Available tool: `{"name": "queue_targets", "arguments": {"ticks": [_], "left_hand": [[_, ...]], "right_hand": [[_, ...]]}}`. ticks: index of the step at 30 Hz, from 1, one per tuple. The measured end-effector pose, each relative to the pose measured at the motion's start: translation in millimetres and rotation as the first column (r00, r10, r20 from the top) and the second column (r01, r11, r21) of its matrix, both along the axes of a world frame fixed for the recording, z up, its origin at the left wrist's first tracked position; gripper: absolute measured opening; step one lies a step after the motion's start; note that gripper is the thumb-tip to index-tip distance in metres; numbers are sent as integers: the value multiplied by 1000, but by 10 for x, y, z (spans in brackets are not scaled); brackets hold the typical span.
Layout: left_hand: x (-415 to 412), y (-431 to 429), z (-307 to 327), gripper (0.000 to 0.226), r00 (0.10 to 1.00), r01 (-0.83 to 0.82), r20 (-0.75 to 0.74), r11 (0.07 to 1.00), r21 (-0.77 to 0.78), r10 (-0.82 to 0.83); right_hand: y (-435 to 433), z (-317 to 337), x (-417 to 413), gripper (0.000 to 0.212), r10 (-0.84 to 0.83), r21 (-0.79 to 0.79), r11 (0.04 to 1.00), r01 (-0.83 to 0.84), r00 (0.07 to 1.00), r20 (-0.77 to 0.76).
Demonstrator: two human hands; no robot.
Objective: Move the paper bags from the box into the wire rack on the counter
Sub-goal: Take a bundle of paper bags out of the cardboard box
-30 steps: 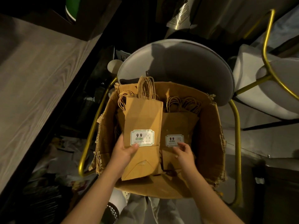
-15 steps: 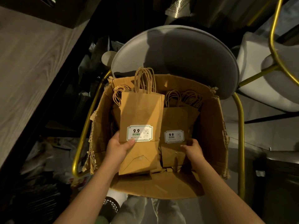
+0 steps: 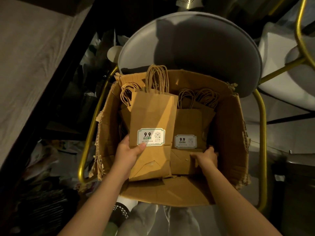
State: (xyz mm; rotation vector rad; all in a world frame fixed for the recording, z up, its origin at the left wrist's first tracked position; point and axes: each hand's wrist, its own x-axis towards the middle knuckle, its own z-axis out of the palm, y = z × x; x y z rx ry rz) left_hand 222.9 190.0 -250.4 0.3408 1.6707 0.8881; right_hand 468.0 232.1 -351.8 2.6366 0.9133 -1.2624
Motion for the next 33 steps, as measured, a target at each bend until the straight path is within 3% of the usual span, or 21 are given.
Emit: {"name": "queue_targets", "arguments": {"ticks": [3, 8, 12, 17, 20, 29, 33], "left_hand": [[-21, -21, -6, 36, 1000, 8, -16, 1000, -2, -8], [-33, -54, 25, 39, 1000, 18, -10, 1000, 11, -18], [-32, -68, 49, 40, 1000, 23, -12, 999, 22, -23], [-15, -94, 53, 39, 999, 17, -27, 1000, 21, -16], [-2, -108, 69, 38, 1000, 7, -20, 1000, 19, -7], [18, -129, 152, 33, 1000, 24, -3, 1000, 13, -24], [13, -110, 196, 32, 999, 30, 14, 999, 17, -30]], "right_hand": [[-3, 56, -7, 85, 7, 37, 999, -8, 1000, 5], [-38, 204, -11, 38, -3, 189, 981, 45, 976, -218], [-22, 344, -22, 27, -47, 261, 956, 133, 948, -314], [-123, 631, -84, 14, -21, 498, 859, 123, 979, -205], [-219, 772, -123, 16, -67, 584, 789, 192, 971, -228], [-232, 1088, -128, 19, -251, 511, 693, 509, 834, -491], [-224, 1145, -118, 25, -254, 348, 763, 544, 748, -613]]}}
